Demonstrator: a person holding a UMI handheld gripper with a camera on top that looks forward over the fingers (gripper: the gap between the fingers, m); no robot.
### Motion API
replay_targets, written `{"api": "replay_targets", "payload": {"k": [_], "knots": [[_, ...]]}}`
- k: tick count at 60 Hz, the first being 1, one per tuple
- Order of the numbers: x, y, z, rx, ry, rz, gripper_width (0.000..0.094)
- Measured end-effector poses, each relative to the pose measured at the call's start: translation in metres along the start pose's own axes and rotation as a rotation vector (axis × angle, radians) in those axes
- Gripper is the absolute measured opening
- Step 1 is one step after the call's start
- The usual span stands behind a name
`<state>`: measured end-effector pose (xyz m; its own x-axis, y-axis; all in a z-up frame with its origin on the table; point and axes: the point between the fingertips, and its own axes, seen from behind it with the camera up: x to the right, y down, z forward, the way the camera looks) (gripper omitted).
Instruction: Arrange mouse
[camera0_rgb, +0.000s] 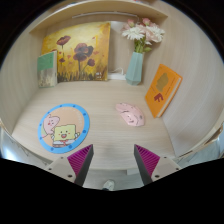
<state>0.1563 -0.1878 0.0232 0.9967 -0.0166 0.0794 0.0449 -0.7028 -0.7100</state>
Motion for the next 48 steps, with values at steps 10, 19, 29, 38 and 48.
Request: {"api": "replay_targets", "payload": {"k": [10, 19, 29, 38, 48], "knots": [[0.040, -0.002, 0.047, -0.033, 0.021, 0.031, 0.0816], [0.065, -0.030, 0.085, -0.023, 0.024, 0.012, 0.0819], [0.081, -0.062, 0.116, -0.020, 0.010, -0.006, 0.0817], [0.081, -0.080, 0.139, -0.032, -0.027, -0.015, 0.0818], [0.085, -0.093, 0.155, -0.048, -0.040, 0.019, 0.0815]]}}
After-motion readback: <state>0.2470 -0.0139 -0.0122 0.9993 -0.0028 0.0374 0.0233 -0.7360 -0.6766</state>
